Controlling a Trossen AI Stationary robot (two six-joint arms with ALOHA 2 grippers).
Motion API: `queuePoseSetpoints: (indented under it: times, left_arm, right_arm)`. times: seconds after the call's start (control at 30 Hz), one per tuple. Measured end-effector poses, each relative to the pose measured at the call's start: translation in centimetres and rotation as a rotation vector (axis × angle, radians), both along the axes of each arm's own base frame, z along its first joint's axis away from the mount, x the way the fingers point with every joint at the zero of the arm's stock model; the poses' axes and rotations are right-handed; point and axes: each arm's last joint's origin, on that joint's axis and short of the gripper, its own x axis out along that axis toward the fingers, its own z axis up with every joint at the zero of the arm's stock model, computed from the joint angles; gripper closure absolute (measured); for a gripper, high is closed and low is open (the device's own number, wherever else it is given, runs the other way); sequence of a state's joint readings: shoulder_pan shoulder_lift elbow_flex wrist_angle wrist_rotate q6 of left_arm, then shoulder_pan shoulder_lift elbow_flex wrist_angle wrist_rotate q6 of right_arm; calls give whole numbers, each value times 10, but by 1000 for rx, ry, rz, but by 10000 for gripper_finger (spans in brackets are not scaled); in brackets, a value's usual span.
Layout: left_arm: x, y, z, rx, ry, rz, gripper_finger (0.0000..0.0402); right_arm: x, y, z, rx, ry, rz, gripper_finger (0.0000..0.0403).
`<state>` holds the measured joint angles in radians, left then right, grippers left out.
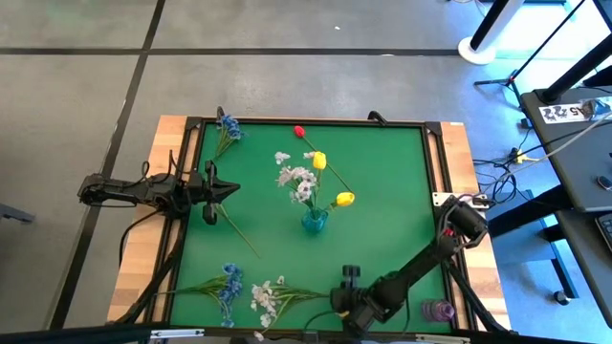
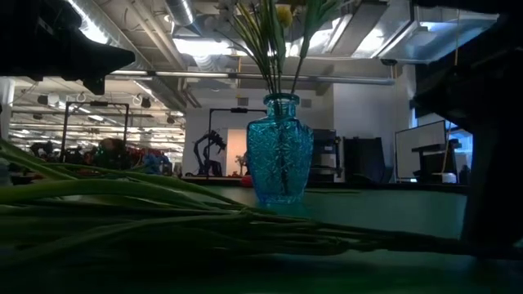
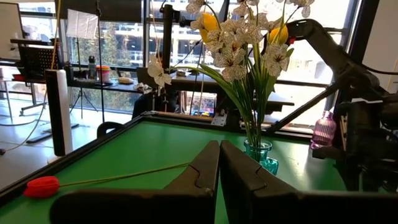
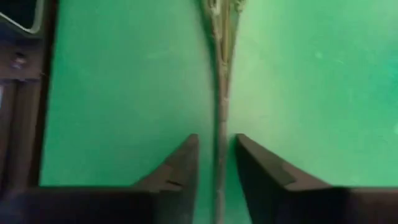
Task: Sort flowers into vase by color
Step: Put the white flowers into the blue flower vase
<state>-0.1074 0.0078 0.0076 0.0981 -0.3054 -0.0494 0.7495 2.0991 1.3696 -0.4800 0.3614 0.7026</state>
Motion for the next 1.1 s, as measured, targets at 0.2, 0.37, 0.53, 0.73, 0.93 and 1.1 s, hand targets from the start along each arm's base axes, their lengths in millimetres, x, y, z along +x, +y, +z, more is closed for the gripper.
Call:
queuePoseSetpoints:
  times: [0.2,0.37,0.53,0.73,0.93,1.1]
  left_arm:
    - [0,0,0,0,0,1,392]
    - [0,0,0,0,0,0,392]
    - [0,0,0,0,0,1,392]
    - [0,0,0,0,0,1,392]
    - [0,0,0,0,1,0,392]
    - [0,0,0,0,0,1,392]
  right_arm:
    - [-9,-17,12,-105,139,6,392]
    - [-37,-42,48,-271,362,-33,373]
    - [-64,-58,65,-415,547,-54,378]
    - [-68,-55,58,-254,671,-2,318]
    - [-52,-45,51,-237,448,112,204]
    - [-29,-51,52,-265,263,79,121]
